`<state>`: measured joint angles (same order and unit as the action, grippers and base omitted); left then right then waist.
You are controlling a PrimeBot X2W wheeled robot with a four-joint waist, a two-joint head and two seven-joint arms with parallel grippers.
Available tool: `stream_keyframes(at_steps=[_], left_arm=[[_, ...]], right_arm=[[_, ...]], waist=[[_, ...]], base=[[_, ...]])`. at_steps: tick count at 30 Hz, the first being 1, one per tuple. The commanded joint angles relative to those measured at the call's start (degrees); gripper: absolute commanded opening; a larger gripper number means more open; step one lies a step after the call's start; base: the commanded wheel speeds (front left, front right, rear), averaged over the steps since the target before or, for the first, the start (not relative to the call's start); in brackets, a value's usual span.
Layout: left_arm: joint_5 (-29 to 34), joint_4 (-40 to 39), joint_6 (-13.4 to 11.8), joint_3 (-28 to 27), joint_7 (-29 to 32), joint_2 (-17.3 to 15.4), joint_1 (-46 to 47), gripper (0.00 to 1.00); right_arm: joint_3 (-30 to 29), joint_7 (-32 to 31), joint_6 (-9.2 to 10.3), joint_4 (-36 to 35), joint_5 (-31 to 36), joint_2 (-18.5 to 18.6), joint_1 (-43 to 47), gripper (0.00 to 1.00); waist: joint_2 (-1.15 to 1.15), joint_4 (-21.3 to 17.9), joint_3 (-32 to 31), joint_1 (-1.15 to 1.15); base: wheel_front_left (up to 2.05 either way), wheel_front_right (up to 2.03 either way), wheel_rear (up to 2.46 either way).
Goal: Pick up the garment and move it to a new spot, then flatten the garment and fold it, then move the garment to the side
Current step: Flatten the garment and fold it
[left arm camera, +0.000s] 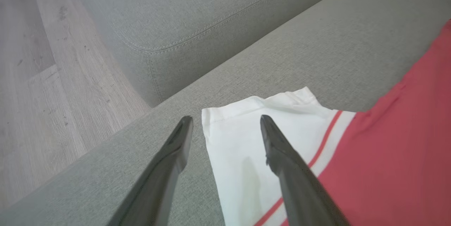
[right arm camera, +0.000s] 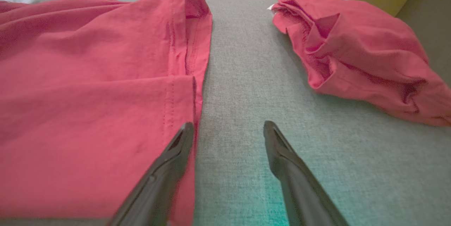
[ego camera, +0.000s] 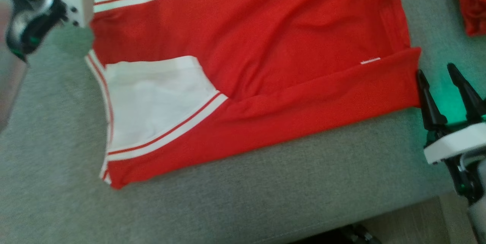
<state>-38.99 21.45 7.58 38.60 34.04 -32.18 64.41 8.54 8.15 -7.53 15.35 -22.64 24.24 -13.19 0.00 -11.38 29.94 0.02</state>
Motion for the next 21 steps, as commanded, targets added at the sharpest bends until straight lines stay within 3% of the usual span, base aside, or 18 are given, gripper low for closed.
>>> stream_keyframes(at_steps=[1, 14, 21], left_arm=[[-0.4, -0.4, -0.1, -1.6, 0.2, -3.0, 3.5, 1.0], [2.5, 9.4, -0.1, 5.9, -2.6, -6.7, 11.1, 1.0], [1.4, 12.8, -0.1, 7.9, -5.0, -6.5, 13.3, 1.0]], right_arm=[[0.8, 0.9, 0.04, -0.9, -0.1, 1.0, -0.2, 1.0], [4.6, 3.5, 0.04, 3.1, -1.4, 0.5, -4.0, 1.0], [5.9, 4.6, 0.04, 4.9, -2.1, 0.7, -5.2, 1.0]], waist=[[0.0, -1.9, 1.9, -0.02], [0.0, -5.8, 5.9, -0.02], [0.0, -6.8, 6.8, -0.02]], base=[[0.0, 0.0, 0.0], [0.0, 0.0, 0.0], [0.0, 0.0, 0.0]])
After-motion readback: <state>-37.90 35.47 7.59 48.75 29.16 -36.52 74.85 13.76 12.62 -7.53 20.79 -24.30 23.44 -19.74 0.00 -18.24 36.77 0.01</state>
